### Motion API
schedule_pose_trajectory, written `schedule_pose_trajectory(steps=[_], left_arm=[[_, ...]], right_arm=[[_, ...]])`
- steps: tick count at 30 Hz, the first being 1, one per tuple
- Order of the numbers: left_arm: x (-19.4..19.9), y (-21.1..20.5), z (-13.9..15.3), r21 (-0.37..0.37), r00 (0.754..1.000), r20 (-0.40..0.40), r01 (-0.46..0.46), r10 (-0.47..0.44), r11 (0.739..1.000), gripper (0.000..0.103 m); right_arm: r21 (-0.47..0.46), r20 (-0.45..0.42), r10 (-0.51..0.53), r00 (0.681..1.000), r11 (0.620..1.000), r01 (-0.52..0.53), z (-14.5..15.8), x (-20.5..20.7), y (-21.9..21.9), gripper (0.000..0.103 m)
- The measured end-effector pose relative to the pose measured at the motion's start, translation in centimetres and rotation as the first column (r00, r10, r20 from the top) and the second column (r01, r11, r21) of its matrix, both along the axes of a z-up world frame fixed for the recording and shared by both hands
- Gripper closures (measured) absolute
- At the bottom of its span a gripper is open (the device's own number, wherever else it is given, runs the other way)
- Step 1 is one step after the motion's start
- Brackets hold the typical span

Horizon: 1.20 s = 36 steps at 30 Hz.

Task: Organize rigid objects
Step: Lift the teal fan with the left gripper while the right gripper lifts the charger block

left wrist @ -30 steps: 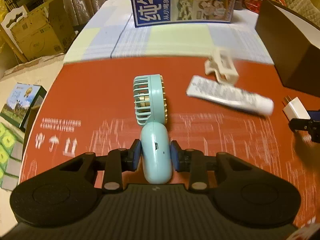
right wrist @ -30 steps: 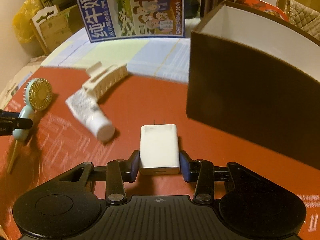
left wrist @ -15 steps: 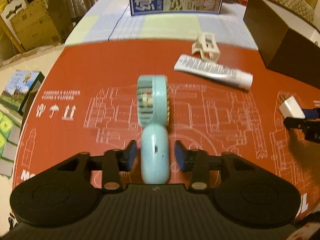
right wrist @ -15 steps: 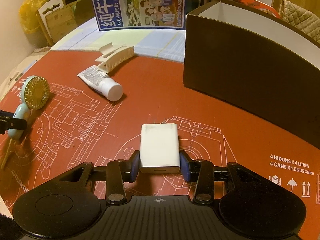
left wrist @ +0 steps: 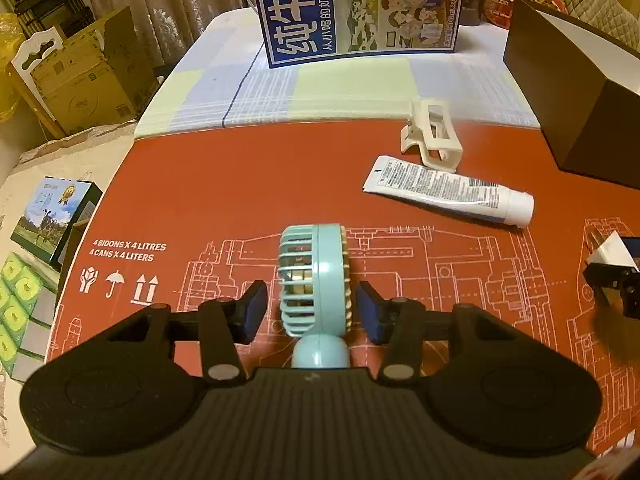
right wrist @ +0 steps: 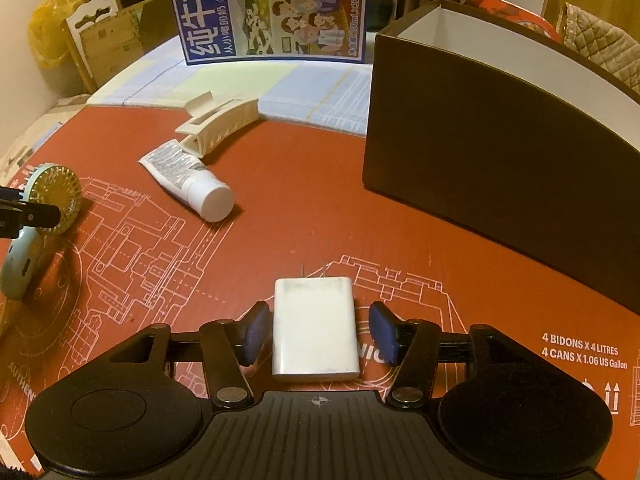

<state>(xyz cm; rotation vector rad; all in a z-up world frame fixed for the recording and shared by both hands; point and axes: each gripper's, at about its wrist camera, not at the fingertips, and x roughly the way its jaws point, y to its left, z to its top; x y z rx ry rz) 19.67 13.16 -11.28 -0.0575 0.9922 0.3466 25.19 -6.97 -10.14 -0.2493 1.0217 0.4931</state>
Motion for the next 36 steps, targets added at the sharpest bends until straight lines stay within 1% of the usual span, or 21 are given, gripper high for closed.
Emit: schedule_pose_trajectory(steps=[2,4,8,15,30,36], left_arm=[[0.1,-0.1,-0.1,0.002,1.000,0.001,0.005,-0.005,1.000,0.060],[0.2,-0.2,-0.2,0.012,1.000,-0.001,0.008,-0.008,1.000,0.071],[0.1,-0.2,-0.2,0.011,1.000,0.004,0.009,-0.009,1.000,0.071],[0.0,-0.4,-0.2,0.013,1.000,0.005,0.015,-0.015,1.000,0.072],[-0.9,-0.8,0.3,0.005,1.000,0.008,0.030,-0.030,1.000,0.073],[-1.2,-1.0,0.9,0.004,0.999,0.016,0.030,-0.030,1.000,0.073]], right_arm=[[-0.004,0.000,-0.003,1.000,1.000,0.003,0.0,0.1,0.1,0.051],[-0.005,0.000,-0.006,1.000,1.000,0.006,0.0,0.0,0.1,0.051],[-0.007,0.003,-0.004,1.000,1.000,0.004,0.0,-0.2,0.1,0.053],[-0.009,0.004,0.010,1.000,1.000,-0.010,0.1,-0.5,0.3,0.065],[-0.009,-0.001,0.017,1.000,1.000,-0.017,0.2,-1.0,0.1,0.065],[0.004,-0.008,-0.007,1.000,1.000,0.007,0.5,-1.2,-0.9,0.065]])
